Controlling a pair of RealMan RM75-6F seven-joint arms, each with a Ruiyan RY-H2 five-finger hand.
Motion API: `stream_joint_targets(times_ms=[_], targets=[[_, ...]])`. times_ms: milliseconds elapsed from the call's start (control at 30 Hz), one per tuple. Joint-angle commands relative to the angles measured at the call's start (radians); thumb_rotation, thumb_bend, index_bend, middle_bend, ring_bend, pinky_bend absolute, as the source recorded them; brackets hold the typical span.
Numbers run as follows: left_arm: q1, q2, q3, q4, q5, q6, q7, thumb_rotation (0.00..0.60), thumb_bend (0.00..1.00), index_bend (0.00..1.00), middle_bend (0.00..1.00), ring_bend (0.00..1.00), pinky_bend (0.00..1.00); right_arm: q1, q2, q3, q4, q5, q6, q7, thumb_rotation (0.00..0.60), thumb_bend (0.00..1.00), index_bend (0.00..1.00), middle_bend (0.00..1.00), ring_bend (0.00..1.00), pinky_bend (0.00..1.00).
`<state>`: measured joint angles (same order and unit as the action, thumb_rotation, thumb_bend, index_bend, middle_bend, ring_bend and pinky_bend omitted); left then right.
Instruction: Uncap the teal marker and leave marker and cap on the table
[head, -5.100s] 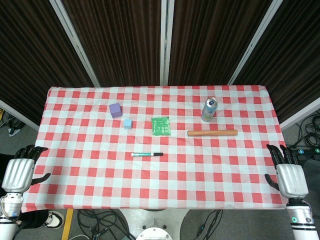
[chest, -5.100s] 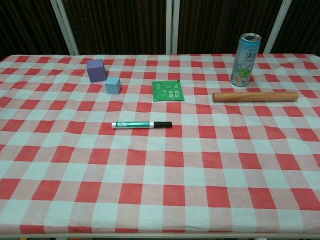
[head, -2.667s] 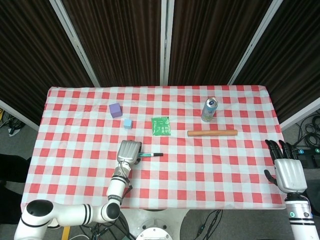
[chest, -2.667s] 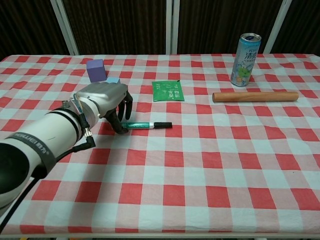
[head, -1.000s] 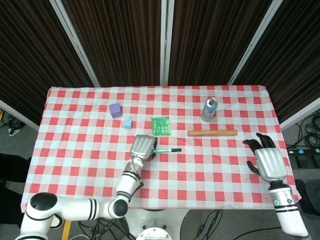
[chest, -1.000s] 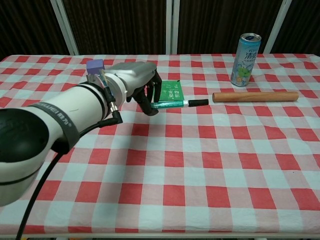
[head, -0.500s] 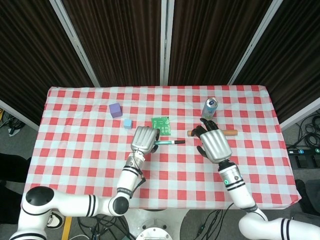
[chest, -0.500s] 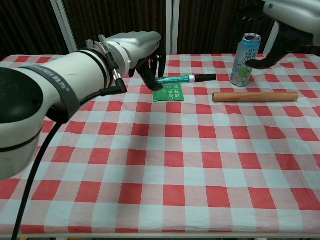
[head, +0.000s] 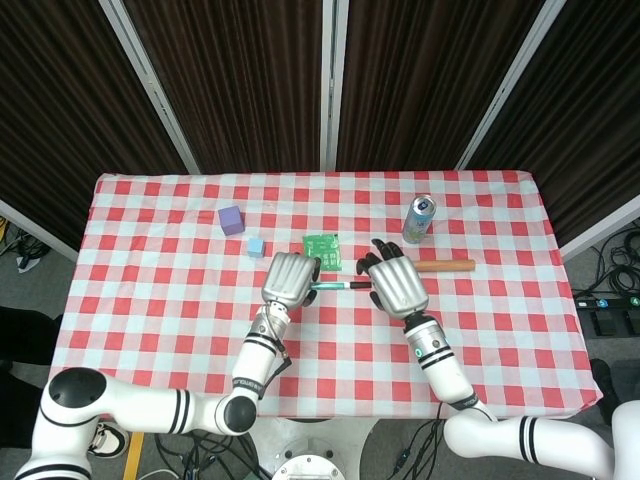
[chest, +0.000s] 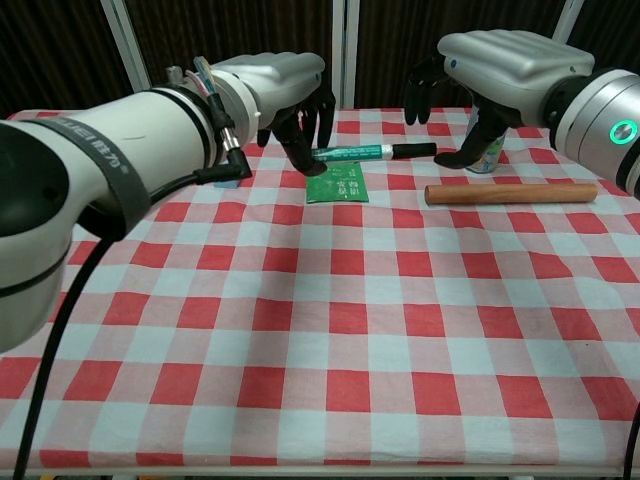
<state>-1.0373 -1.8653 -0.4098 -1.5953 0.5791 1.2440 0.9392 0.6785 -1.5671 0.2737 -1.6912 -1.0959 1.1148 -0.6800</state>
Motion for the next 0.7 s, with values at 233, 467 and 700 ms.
stream_joint_targets(times_ms=[233, 467, 700], targets=[[-0.01, 0.0, 0.008, 0.0, -0.005, 0.007, -0.013, 0.6, 0.35, 0.57, 0.56, 0.51, 0.62, 0.019, -0.032, -0.013, 0.035, -0.005, 0.014, 0.03, 0.6, 0.15, 0.47, 0.46, 0.2, 0.23], [-0.019, 0.007, 0.009, -0.004, -0.019, 0.007, -0.017, 0.6, 0.35, 0.57, 0.56, 0.51, 0.62, 0.032, -0.044, -0.021, 0.052, -0.005, 0.018, 0.037, 0.6, 0.15, 0.49, 0.47, 0.2, 0.24], [-0.026, 0.011, 0.013, -0.015, -0.019, 0.016, -0.021, 0.6, 0.34, 0.57, 0.56, 0.51, 0.62, 0.043, -0.052, -0.025, 0.063, 0.006, 0.017, 0.043, 0.6, 0.15, 0.5, 0.47, 0.22, 0.24]])
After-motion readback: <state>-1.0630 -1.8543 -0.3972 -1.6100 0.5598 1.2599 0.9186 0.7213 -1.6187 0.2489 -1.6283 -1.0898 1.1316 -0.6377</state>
